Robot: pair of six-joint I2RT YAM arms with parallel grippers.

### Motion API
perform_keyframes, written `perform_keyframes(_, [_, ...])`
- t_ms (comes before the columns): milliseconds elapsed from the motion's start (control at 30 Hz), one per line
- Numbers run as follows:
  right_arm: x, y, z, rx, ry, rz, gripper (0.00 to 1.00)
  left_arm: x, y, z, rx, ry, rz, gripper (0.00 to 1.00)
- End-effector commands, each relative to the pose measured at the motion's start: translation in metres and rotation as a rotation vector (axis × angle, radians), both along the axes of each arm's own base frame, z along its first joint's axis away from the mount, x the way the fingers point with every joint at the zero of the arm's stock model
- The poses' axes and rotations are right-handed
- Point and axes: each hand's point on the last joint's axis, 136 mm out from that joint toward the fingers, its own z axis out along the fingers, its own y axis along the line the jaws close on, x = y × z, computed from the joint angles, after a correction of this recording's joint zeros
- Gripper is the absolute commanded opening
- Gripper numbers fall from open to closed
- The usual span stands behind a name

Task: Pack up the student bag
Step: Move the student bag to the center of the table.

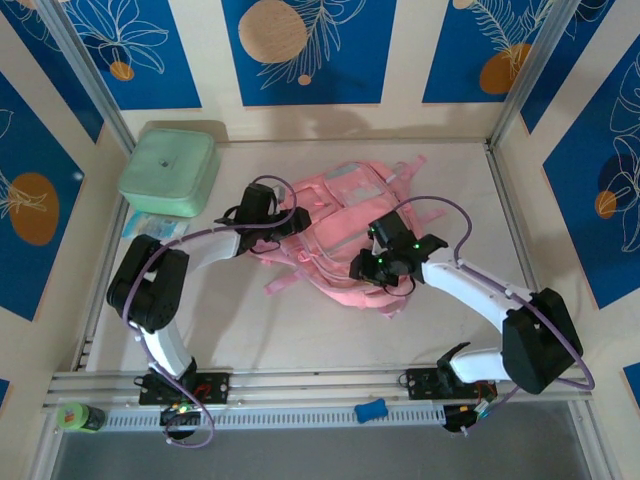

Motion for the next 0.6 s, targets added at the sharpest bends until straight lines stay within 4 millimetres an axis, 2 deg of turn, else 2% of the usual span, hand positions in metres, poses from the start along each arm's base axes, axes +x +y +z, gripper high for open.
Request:
perform_keyframes(0, [0.03, -0.012, 0.005, -0.025, -0.086, -0.012, 0.3, -0.005, -0.022, 0.013, -0.083, -0.033, -0.026, 0.6])
perform_keyframes(133, [0.063, -0.033, 0.018, -0.052, -0.138, -0.019, 0.29, -0.027, -0.051, 0.015, -0.118, -0.029, -0.089, 0.59])
perform_keyframes(233, [0.074, -0.05, 0.03, -0.112, -0.165, -0.031, 0.3, -0.037, -0.06, 0.019, -0.111, -0.045, -0.113, 0.59])
perform_keyframes(300, [0.069, -0.057, 0.034, -0.143, -0.155, -0.05, 0.31, -0.039, -0.052, 0.015, -0.071, -0.043, -0.093, 0.59])
perform_keyframes(400, [0.051, -0.053, 0.034, -0.151, -0.108, -0.087, 0.38, -0.038, -0.035, 0.01, -0.037, -0.046, -0.05, 0.6])
perform_keyframes(567, [0.026, -0.015, 0.035, -0.188, -0.085, -0.184, 0.48, -0.026, -0.02, 0.013, -0.04, -0.062, -0.002, 0.6])
